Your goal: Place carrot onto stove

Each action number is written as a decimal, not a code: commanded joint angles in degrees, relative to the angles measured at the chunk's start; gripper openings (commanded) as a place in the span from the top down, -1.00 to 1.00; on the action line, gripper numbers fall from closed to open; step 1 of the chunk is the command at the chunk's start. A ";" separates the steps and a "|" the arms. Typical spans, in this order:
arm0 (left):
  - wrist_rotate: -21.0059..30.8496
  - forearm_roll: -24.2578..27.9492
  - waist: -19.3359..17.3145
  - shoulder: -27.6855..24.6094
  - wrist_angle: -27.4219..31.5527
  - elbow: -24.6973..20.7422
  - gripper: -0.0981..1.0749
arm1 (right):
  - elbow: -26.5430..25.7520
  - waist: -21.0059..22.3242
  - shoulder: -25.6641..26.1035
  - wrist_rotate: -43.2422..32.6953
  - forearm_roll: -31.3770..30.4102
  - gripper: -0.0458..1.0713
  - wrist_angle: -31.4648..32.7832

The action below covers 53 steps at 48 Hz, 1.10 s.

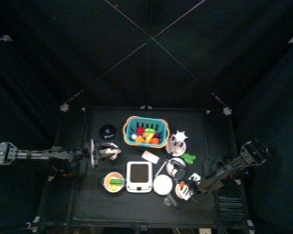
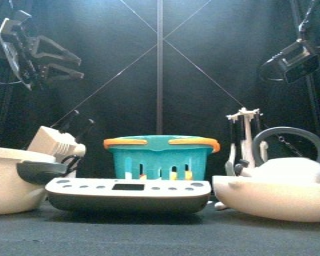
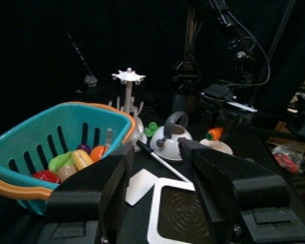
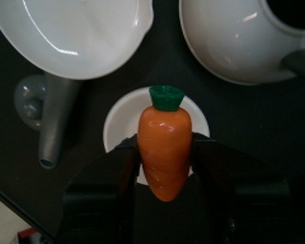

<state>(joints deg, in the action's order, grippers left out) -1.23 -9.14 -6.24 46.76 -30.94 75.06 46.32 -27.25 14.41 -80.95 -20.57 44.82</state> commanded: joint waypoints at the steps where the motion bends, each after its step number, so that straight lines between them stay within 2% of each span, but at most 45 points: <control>1: -0.09 0.00 -0.26 -0.26 -0.35 -1.05 -0.57 | -2.20 1.93 1.41 -0.09 -1.05 0.11 -0.88; 5: -0.09 0.00 -0.18 -0.26 -0.26 -1.67 -0.57 | -4.66 8.09 -0.18 -1.05 -2.20 0.11 -7.82; 8: -0.18 0.09 -0.35 -0.26 -0.26 -1.58 -0.57 | -7.21 12.66 -2.99 -1.14 -2.72 0.11 -15.47; 12: -0.26 1.85 -1.67 -0.26 0.09 -1.67 -0.57 | -11.51 17.14 -10.72 -1.05 -3.25 0.11 -25.84; 16: -0.26 3.16 -2.55 -0.26 1.67 -2.55 -0.57 | -18.28 19.95 -18.63 -0.70 -5.98 0.11 -31.29; 21: -0.18 3.16 -2.64 -0.26 3.08 -2.55 -0.57 | -24.61 22.32 -25.14 -1.14 -8.70 0.11 -31.55; 25: -0.09 3.08 -2.55 -0.26 3.43 -2.11 -0.57 | -25.49 23.82 -28.04 -1.14 -6.59 0.11 -31.55; 32: -0.09 2.90 -2.46 -0.26 3.52 -1.67 -0.57 | -25.31 24.70 -28.39 -1.14 -4.31 0.06 -31.55; 39: 0.00 2.90 -2.37 -0.18 3.43 -1.67 -0.57 | -25.14 24.70 -28.74 -1.14 -3.69 -0.36 -31.46; 42: 0.00 2.90 -2.37 -0.18 3.43 -1.67 -0.57 | -25.05 24.70 -28.74 -1.05 -3.69 -0.46 -30.76; 53: 0.00 2.90 -2.37 -0.18 4.22 -1.67 -0.57 | -25.58 24.35 -27.69 -0.97 -3.87 -0.49 -28.56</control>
<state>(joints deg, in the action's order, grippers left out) -1.32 -6.24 -8.61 46.67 -26.54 74.09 21.62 -2.99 -15.29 -82.00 -24.35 16.00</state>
